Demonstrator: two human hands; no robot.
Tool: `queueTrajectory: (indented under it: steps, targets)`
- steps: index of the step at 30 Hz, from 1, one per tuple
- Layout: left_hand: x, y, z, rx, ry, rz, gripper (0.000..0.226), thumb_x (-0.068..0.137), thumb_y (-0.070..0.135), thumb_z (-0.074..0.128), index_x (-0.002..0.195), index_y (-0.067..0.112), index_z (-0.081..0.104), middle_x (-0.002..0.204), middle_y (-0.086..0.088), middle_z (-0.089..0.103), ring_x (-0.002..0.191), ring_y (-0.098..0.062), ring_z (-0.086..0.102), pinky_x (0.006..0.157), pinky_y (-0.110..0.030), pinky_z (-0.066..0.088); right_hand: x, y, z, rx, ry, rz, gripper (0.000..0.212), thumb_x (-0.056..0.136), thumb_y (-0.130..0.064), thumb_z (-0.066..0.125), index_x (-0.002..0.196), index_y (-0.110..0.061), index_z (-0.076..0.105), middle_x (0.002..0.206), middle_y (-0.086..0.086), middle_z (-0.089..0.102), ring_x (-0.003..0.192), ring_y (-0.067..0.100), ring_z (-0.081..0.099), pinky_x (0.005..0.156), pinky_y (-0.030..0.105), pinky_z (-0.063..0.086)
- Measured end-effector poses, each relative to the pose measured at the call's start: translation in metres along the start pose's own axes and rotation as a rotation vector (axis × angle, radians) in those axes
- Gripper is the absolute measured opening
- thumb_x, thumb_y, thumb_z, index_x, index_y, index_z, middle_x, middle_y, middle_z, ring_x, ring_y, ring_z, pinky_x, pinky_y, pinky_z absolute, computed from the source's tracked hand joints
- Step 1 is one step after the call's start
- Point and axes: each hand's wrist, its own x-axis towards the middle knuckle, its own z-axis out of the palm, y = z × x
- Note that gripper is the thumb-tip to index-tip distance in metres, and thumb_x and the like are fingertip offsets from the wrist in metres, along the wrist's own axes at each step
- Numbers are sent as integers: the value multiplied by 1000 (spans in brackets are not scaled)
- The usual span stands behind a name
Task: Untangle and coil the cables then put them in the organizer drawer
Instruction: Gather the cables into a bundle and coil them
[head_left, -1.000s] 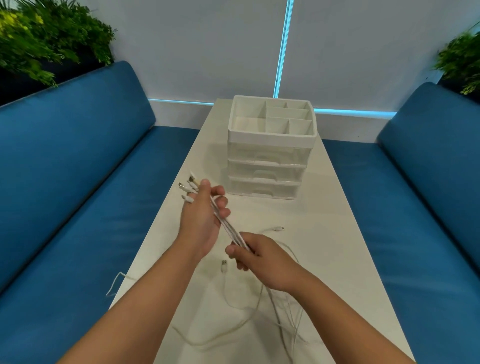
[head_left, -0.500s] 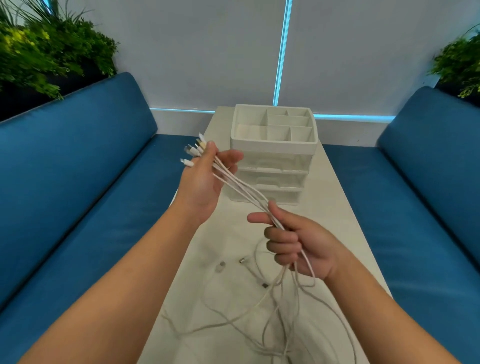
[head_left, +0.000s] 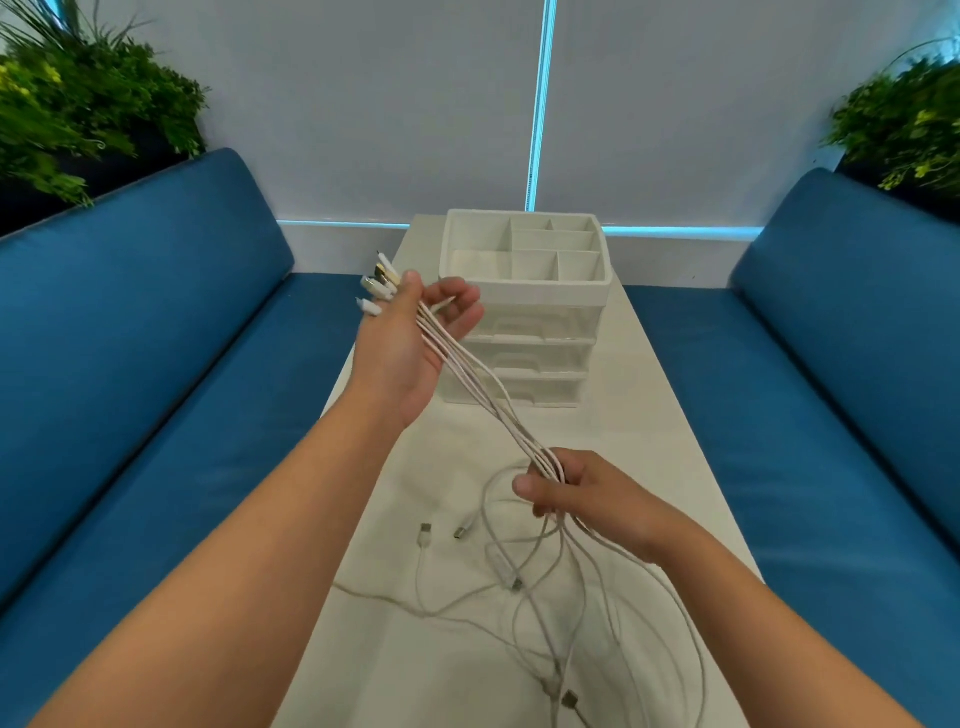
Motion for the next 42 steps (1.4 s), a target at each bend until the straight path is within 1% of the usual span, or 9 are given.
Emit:
queueTrajectory:
  steps: [6, 11, 14, 17, 23, 30, 36, 39, 42]
  targets:
    - [12, 10, 3, 82, 71, 91, 32, 107, 22, 38, 81, 8, 50, 51, 1, 54, 50, -12, 59, 58, -27, 56, 3, 1, 6, 236, 101, -99, 28, 96, -38, 50, 84, -14, 55, 69, 1, 46, 49, 11, 31, 49, 25, 32]
    - [17, 17, 5, 2, 59, 128, 28, 108, 21, 37, 101, -1, 54, 61, -5, 66, 64, -18, 71, 65, -30, 59, -3, -25, -19, 314, -54, -44, 52, 90, -51, 44, 87, -6, 69, 46, 4, 45, 40, 14, 41, 57, 31, 50]
    - [18, 17, 12, -18, 1, 163, 27, 108, 19, 36, 100, 1, 54, 72, -9, 69, 75, -22, 72, 73, -33, 59, 3, -26, -22, 81, -58, 68, 62, 93, -57, 38, 88, -5, 72, 52, 6, 57, 49, 18, 55, 67, 33, 51]
    - [17, 12, 16, 40, 16, 164, 23, 107, 21, 39, 96, 8, 54, 73, -4, 65, 66, -15, 67, 65, -28, 57, 14, -17, -15, -79, 61, 163, 68, 93, -65, 34, 83, -8, 70, 49, -1, 46, 45, 15, 40, 56, 27, 40]
    - [37, 48, 9, 0, 71, 162, 36, 107, 23, 39, 71, 18, 39, 53, 7, 34, 41, -5, 23, 36, -18, 19, 5, -1, -18, -29, 93, -184, 32, 96, -41, 49, 87, -11, 56, 65, -5, 48, 58, 8, 42, 58, 19, 37]
    - [35, 39, 10, 63, 54, 115, 38, 104, 23, 43, 68, 22, 33, 51, 9, 26, 40, -5, 17, 36, -19, 14, 22, 31, -4, -504, 235, -47, 41, 99, -46, 42, 70, -18, 43, 69, -4, 48, 65, 12, 49, 68, 30, 40]
    - [29, 50, 12, 13, 87, 157, 42, 101, 44, 47, 66, 24, 35, 54, 8, 24, 44, -7, 15, 37, -20, 14, 9, 34, 7, 241, 22, -77, 38, 98, -37, 44, 100, -11, 72, 56, 3, 44, 51, 13, 44, 63, 26, 48]
    - [28, 49, 16, 16, 66, 168, 42, 101, 46, 47, 68, 24, 35, 54, 9, 23, 44, -7, 15, 38, -21, 13, 17, 41, 12, -147, 70, -111, 35, 97, -51, 42, 109, -31, 69, 67, -3, 50, 63, 11, 49, 68, 26, 44]
    - [24, 40, 16, 43, 61, 182, 43, 101, 46, 47, 67, 24, 32, 54, 8, 22, 45, -7, 14, 39, -21, 14, 33, 52, 3, -812, 423, -78, 39, 102, -33, 40, 141, -32, 41, 116, -4, 58, 102, 18, 57, 80, 32, 44]
